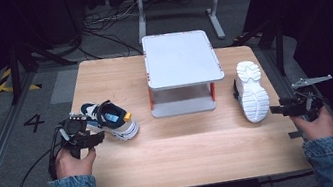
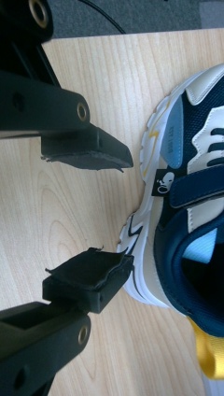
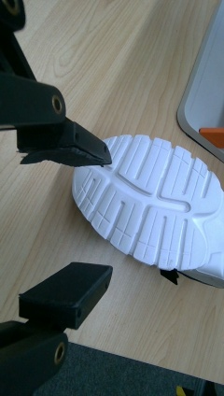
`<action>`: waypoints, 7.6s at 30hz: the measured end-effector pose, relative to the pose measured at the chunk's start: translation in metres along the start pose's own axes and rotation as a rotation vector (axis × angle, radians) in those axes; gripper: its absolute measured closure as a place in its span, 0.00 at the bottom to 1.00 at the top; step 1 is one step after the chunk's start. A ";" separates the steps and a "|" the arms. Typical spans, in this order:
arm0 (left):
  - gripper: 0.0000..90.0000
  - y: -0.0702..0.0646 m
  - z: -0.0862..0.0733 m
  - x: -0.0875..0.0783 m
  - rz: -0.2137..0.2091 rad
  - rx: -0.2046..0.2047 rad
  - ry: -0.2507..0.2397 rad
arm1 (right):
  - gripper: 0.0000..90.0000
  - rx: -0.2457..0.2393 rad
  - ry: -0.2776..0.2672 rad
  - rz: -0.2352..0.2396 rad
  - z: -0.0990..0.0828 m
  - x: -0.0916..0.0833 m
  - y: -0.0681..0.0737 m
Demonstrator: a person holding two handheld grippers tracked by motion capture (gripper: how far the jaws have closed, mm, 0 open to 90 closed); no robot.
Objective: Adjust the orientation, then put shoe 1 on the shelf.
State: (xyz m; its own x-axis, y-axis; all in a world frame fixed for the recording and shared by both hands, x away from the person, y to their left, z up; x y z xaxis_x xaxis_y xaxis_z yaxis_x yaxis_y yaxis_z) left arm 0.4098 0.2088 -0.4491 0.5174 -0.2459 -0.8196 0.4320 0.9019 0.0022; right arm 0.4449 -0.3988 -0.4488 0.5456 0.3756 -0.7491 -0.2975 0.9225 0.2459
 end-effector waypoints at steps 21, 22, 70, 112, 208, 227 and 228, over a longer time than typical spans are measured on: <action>0.43 0.005 0.003 0.004 -0.008 -0.016 0.005 | 0.39 0.002 -0.020 -0.048 -0.003 -0.004 -0.007; 0.43 0.005 0.004 0.003 -0.006 -0.009 0.003 | 0.39 0.003 -0.020 -0.049 -0.003 -0.004 -0.007; 0.84 0.020 0.073 0.049 0.102 -0.041 -0.015 | 0.45 0.004 -0.015 -0.078 -0.039 -0.009 -0.005; 0.55 -0.183 0.094 0.035 -0.191 0.364 0.144 | 0.45 -0.049 0.013 -0.033 -0.027 0.006 0.015; 0.76 -0.226 0.112 0.063 -0.371 0.614 0.357 | 0.52 -0.134 0.061 0.026 -0.037 0.013 0.039; 0.91 -0.188 0.139 0.114 -0.038 0.583 0.166 | 0.53 -0.096 0.087 0.002 -0.055 0.006 0.026; 0.91 -0.186 0.140 0.116 -0.026 0.586 0.158 | 0.53 -0.095 0.085 0.001 -0.056 0.006 0.026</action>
State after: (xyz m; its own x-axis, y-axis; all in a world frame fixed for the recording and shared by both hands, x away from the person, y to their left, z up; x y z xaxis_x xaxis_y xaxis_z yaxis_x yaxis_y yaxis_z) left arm 0.4932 -0.0373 -0.4643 0.4047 -0.1687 -0.8988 0.8009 0.5397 0.2593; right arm 0.3964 -0.3774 -0.4809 0.4784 0.3641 -0.7991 -0.3734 0.9080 0.1901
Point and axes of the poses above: each handheld gripper's, and its own axes: x roughly forward along the jaws, z roughly out of its top, y roughly to its left, the point moved 8 cm from there along x, roughly forward along the jaws, and after that the axes turned 14 degrees about x, right-handed, at the moved point
